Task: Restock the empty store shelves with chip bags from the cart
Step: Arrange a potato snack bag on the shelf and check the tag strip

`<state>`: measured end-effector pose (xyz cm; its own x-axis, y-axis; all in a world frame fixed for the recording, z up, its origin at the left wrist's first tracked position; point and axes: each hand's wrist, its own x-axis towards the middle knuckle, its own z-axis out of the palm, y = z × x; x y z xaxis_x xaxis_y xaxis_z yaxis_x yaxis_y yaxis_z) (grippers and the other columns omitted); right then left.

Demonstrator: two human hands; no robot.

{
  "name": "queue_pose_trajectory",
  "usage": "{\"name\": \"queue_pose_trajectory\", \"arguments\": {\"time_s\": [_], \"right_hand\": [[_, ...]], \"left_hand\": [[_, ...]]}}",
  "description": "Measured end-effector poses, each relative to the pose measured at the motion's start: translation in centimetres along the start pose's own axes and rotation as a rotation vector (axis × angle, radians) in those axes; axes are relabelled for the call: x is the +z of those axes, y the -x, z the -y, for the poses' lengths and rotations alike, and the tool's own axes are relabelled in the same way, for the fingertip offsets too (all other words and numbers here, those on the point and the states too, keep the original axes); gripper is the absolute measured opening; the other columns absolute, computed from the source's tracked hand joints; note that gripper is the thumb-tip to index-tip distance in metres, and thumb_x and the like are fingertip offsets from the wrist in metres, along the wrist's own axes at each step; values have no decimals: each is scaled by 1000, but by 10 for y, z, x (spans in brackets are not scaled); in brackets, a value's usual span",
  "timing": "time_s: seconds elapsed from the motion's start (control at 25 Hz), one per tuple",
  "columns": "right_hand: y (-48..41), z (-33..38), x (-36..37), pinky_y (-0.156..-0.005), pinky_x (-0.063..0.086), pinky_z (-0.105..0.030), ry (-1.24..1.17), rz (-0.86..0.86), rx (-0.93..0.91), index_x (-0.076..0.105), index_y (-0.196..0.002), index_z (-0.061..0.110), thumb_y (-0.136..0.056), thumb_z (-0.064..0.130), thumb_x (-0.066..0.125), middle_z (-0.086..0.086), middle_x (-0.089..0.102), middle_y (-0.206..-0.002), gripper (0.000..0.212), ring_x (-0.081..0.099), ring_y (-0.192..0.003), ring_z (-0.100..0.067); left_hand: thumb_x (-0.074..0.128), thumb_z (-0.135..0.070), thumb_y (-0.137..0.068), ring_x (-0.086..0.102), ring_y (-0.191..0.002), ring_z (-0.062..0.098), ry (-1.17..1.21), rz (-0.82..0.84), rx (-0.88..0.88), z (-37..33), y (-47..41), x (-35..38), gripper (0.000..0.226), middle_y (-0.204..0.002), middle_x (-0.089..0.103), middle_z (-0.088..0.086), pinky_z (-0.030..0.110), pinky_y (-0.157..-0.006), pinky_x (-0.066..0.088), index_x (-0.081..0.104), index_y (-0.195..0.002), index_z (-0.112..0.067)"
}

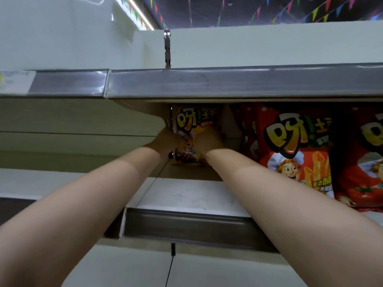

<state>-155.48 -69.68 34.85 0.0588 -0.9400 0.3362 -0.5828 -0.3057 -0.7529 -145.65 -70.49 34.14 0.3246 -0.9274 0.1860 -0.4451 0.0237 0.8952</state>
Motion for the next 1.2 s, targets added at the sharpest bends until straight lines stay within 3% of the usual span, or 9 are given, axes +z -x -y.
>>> {"name": "queue_pose_trajectory", "arguments": {"time_s": [0.08,0.12,0.2,0.32,0.48,0.68,0.92,1.04,1.2], "right_hand": [[15,11,-6,-100,37,-34,-125,-50,31,33,-138,1,-96,13,44,-18,38,-141,45,40,-128,-31],[29,17,-10,-92,42,-34,-201,-37,-2,40,-130,4,-95,14,46,-15,46,-131,36,47,-120,-29],[76,27,-16,-77,43,-32,-297,3,-104,47,-98,11,-93,15,47,-8,50,-101,7,52,-98,-26],[132,18,-6,-86,42,-28,-575,28,-365,45,-109,14,-88,9,50,-3,49,-111,22,52,-104,-18],[199,17,36,-79,43,-15,-912,280,-476,42,-103,19,-87,-1,49,5,49,-106,26,57,-93,-12],[275,40,96,-73,42,-12,-1049,618,-437,44,-95,24,-88,-1,50,9,51,-97,27,54,-81,-7],[375,47,186,-68,42,-6,-733,1049,-463,50,-104,16,-90,8,52,5,56,-96,16,54,-82,-2],[423,33,247,-77,40,-21,-375,1261,-451,51,-118,12,-92,14,51,-2,56,-115,26,52,-96,-11],[460,4,318,-71,41,-27,25,1442,-438,49,-123,8,-93,20,51,-10,58,-116,33,54,-88,-19]], "left_hand": [[56,-11,-91,50,-120,35,56,-81,63,-1,18,-3,44,-129,51,30,31,-74,51,47,-127,13],[53,-8,-92,53,-115,36,94,-123,102,-5,35,-6,40,-121,55,32,29,-58,49,49,-123,16],[52,-5,-90,58,-100,26,129,-252,156,3,70,-15,28,-100,62,22,22,-49,43,56,-115,6],[55,-1,-85,56,-92,19,231,-436,190,34,129,-33,18,-100,60,6,28,-79,48,56,-96,-15],[52,10,-82,54,-83,14,236,-633,165,75,233,-65,32,-98,59,4,24,-74,47,52,-86,-22],[52,10,-83,52,-82,9,102,-903,-53,123,343,-123,35,-90,54,-6,18,-77,45,51,-87,-24],[56,8,-83,52,-84,12,110,-1143,-400,212,450,-157,26,-88,53,-3,18,-72,45,52,-96,-13],[57,1,-85,55,-101,23,198,-1149,-692,279,490,-171,24,-107,57,7,38,-93,47,52,-104,-12],[59,-3,-83,55,-87,26,334,-1112,-930,360,516,-180,20,-105,57,13,43,-86,48,50,-96,-15]]}}
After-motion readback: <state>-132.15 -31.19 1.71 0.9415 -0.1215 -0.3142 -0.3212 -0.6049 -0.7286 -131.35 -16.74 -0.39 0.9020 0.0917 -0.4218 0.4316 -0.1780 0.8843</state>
